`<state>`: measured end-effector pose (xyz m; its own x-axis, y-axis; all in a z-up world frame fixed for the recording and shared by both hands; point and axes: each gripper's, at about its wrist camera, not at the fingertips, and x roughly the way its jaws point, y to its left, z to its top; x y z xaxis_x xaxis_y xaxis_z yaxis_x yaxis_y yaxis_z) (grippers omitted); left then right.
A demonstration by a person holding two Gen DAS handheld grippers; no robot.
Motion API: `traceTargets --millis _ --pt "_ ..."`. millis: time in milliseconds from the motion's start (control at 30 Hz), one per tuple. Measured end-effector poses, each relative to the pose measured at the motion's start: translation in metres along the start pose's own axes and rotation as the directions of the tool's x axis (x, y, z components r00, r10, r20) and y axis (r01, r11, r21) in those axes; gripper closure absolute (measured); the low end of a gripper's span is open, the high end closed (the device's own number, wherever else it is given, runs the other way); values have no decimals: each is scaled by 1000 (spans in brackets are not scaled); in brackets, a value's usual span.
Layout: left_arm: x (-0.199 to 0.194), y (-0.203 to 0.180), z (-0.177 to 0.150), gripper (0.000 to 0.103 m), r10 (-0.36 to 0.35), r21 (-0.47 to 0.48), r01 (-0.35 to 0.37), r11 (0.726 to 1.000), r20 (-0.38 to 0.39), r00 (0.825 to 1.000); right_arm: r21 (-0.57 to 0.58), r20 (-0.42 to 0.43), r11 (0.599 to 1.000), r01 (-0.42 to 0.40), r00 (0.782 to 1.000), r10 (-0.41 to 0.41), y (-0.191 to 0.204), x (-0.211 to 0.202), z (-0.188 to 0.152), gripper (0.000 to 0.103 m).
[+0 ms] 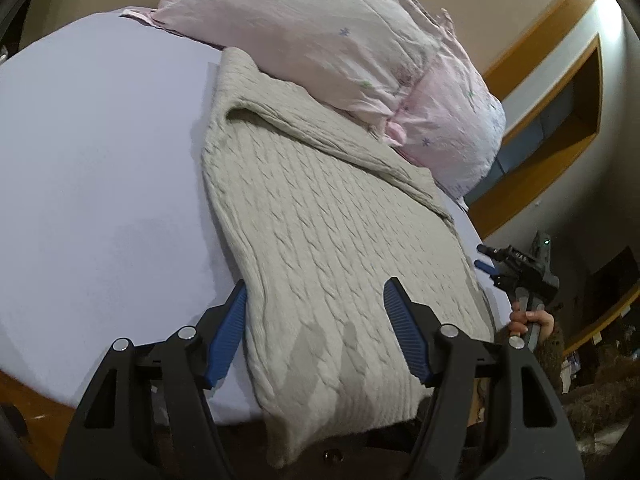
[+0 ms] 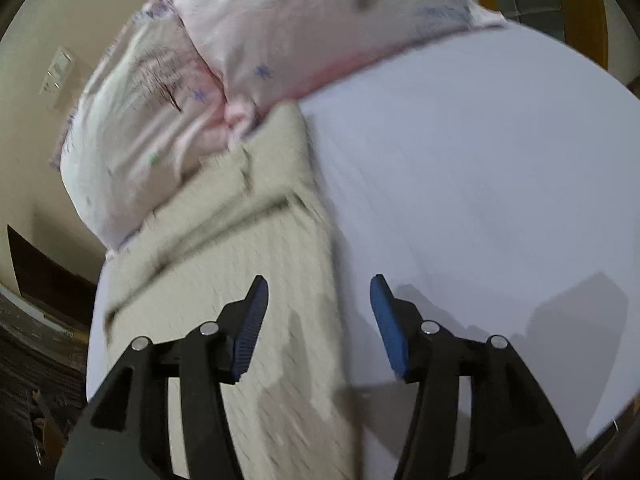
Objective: Fold small clothes
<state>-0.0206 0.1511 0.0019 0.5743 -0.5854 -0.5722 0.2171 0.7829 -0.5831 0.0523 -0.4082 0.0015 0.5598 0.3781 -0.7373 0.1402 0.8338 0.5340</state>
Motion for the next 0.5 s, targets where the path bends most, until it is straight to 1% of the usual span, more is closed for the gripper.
traceTargets --millis 33,67,100,133,167,200,233,267,300,333,367,400,433,500 --pt "0 -2 -3 37 -4 5 4 1000 -3 1000 -2 -9 999 -33 999 33 -2 -1 -7 52" --pt "0 -4 -7 41 -13 4 13 1000 -7 1000 -9 -23 998 -56 998 56 -2 -3 -14 55" --pt "0 -5 -10 49 -27 -3 27 1000 -12 1000 -6 -59 995 -104 993 104 -3 -4 -21 65" --pt "-1 -5 -13 53 -41 -11 41 999 -15 999 10 -109 981 -193 975 193 -7 -4 -33 69" --pt "-1 -4 -17 61 -66 -27 66 997 -21 998 5 -128 976 -216 968 215 -6 -4 -38 69" --pt "-1 -3 -20 68 -85 -41 84 996 -28 996 -8 -151 967 -255 956 251 -9 -7 -47 69" --pt "0 -2 -23 72 -105 -62 103 993 -38 994 -2 -177 955 -295 940 290 -13 -9 -52 69" --pt "1 -1 -25 83 -116 -73 112 991 -44 992 11 -203 944 -329 924 324 -17 -9 -57 73" --pt "2 0 -26 89 -133 -85 129 988 -52 990 28 -250 928 -371 896 366 -22 -7 -64 83" --pt "2 0 -26 89 -142 -91 137 986 -55 988 29 -271 922 -386 885 378 -23 -6 -68 86" --pt "1 -1 -24 91 -152 -92 146 985 -55 987 23 -290 916 -400 874 389 -23 -5 -73 92" --pt "0 -2 -21 92 -163 -91 158 983 -54 985 11 -297 913 -408 871 392 -21 -4 -74 94" --pt "-1 -4 -18 92 -174 -88 170 982 -50 983 4 -291 909 -416 869 399 -19 -5 -74 95" --pt "-5 -10 -4 93 -183 -72 180 981 -28 983 24 -249 885 -465 855 455 -17 -8 -64 96"
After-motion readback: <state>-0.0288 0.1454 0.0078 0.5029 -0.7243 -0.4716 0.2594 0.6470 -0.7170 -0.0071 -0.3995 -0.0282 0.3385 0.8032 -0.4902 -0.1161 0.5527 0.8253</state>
